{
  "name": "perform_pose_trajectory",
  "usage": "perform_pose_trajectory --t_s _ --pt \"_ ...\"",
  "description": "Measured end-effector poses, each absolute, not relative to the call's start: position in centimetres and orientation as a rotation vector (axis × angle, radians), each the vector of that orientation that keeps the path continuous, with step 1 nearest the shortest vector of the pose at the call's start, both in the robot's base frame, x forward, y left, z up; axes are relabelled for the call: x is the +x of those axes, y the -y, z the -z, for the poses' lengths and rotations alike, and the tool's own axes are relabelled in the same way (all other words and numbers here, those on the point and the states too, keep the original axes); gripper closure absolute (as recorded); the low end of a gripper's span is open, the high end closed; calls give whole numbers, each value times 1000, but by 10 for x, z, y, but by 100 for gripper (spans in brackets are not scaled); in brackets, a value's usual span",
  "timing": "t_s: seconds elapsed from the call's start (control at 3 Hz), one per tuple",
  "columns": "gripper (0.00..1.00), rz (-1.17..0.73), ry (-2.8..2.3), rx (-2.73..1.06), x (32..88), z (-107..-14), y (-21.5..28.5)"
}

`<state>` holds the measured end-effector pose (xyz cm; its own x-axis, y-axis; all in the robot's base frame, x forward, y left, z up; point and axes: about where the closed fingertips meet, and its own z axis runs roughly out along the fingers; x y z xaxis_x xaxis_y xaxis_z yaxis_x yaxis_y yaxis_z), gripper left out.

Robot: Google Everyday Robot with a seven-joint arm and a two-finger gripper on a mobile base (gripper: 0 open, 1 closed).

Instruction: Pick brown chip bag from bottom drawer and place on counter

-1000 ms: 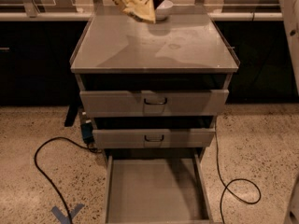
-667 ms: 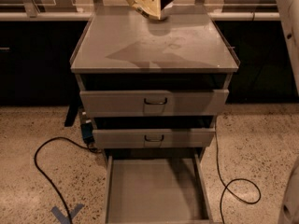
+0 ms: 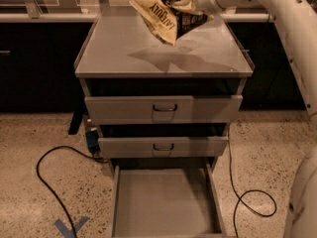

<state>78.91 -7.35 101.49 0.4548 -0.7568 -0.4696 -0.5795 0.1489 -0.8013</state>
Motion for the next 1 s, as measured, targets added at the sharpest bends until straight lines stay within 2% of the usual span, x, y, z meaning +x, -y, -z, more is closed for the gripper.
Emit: perform_pose_trajectory --t_s 1.0 --pt "100 98 -1418 -1451 830 -892 97"
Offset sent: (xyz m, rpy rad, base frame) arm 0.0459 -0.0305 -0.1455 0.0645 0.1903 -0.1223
